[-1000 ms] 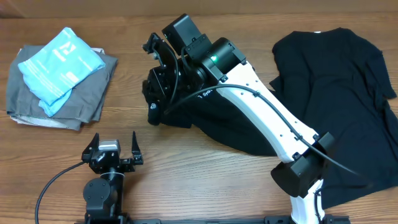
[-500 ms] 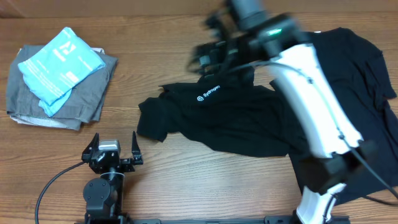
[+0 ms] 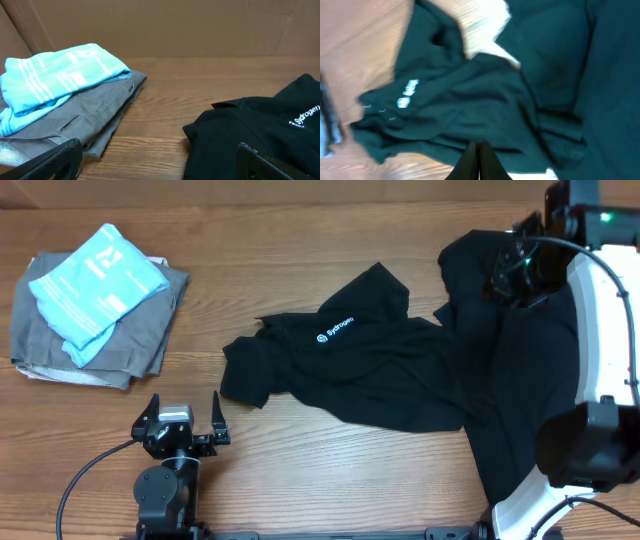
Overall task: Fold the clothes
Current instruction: 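Release the shirt at center and move the right gripper back right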
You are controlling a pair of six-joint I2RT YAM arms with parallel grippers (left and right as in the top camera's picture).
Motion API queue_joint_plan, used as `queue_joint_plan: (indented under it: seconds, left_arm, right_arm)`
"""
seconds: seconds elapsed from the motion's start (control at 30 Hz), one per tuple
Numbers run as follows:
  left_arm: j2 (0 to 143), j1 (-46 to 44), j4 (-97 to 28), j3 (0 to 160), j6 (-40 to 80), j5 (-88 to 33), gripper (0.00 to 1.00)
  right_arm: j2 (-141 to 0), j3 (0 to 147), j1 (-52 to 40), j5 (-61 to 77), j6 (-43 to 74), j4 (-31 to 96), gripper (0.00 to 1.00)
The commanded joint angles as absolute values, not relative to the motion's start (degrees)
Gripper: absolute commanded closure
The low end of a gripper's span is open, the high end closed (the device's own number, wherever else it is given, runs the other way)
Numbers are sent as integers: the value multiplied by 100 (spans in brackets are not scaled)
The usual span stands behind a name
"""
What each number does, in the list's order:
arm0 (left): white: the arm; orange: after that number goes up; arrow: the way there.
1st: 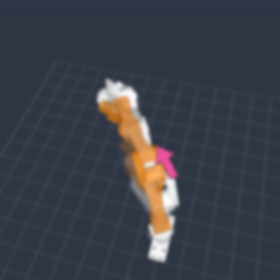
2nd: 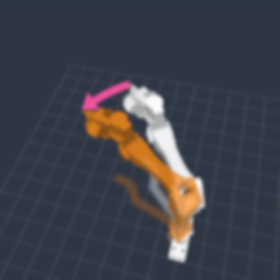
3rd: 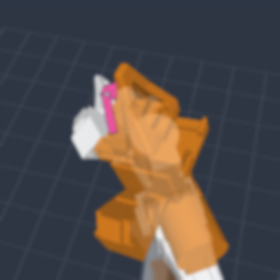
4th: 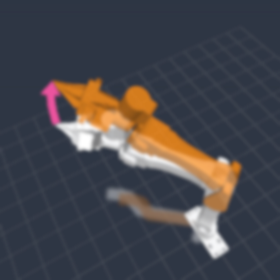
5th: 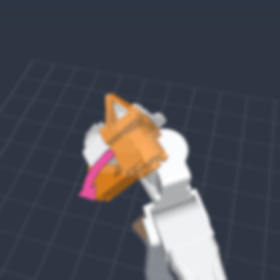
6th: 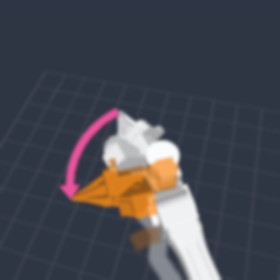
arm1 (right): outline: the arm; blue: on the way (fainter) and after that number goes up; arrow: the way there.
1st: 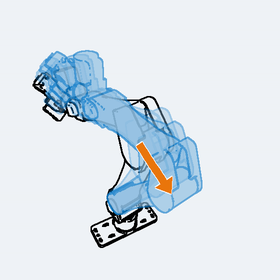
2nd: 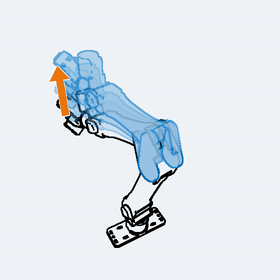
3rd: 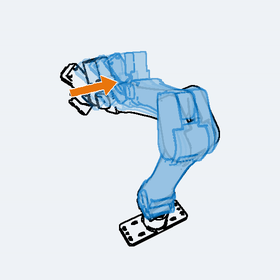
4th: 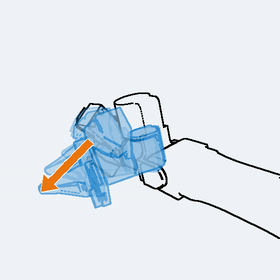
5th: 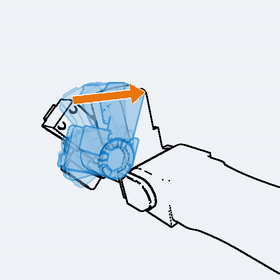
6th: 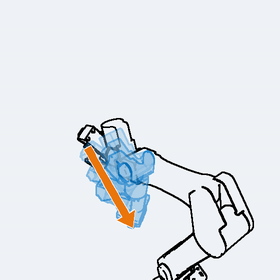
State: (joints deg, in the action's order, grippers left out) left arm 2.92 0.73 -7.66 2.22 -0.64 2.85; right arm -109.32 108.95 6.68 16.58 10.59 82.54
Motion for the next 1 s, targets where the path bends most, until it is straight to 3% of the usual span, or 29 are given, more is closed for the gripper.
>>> queue_joint_plan:
  seconds: [0.0, 0.27, 0.53, 0.97]
  left_arm:
    - [287, 82, -751, 193, -174, 340, 0]
    - [287, 82, -751, 193, -174, 340, 0]
    - [287, 82, -751, 193, -174, 340, 0]
    - [287, 82, -751, 193, -174, 340, 0]
  right_arm:
    - [-11034, 9981, 604, 1686, 1055, 7811, 96]
    - [-11039, 7918, 233, 1979, 1330, 5850, 96]
    - [-11039, 6796, -368, 1975, 1789, 4062, 93]
    - [-11087, 6661, -2038, 1931, 1824, 3400, 93]
